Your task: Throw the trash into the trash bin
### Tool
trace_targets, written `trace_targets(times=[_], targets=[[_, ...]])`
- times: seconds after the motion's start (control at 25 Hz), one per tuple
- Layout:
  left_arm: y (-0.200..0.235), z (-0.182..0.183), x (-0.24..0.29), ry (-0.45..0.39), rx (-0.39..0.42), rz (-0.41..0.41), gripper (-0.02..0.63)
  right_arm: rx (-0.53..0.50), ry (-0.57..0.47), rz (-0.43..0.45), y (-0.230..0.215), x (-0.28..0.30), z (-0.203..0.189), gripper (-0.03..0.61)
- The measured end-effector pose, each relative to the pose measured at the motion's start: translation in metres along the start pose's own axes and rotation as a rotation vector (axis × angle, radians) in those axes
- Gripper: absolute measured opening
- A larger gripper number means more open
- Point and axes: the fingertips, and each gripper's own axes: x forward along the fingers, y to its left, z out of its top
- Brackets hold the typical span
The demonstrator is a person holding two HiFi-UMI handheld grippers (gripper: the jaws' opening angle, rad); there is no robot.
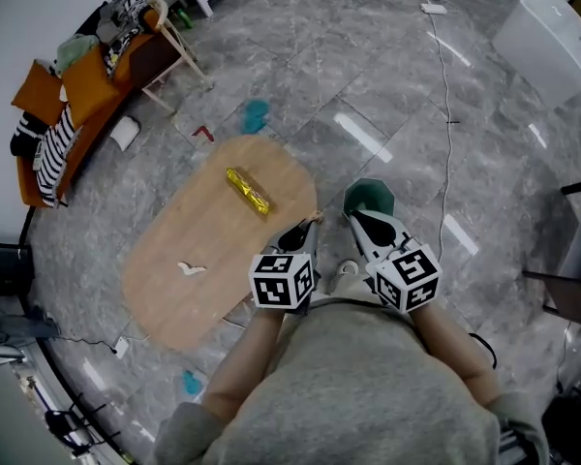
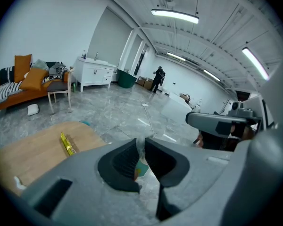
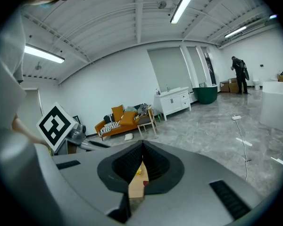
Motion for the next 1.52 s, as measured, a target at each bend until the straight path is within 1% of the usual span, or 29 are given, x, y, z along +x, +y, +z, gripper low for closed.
trace_targets(times=[0.6,1.04,1.24,1.4,1.52], targets=[[-0.034,0.001,0.026,0.022,0.035,-0.028,0.048,0.049,-0.021,-0.071,-0.037,-0.032,-0.009,0.009],[-0.040,0.000,0.037,0.039,0.039,-0.048,0.048,0.108,-0.039,-0.145,-0.055,-0.045,-0.021,0.009],[-0.043,-0.003,0.047,0.058,0.054,-0.063,0.048,0.138,-0.037,-0.186,-0.067,-0.047,-0.028,0.009],[-0.044,-0.007,0.056,0.074,0.095,-0.070,0.048,0.156,-0.043,-0.212,-0.073,-0.047,-0.034,0.009],[-0.046,-0.011,0.064,0.091,0.107,-0.083,0.048,0.165,-0.040,-0.228,-0.079,-0.047,-0.039,0.009]])
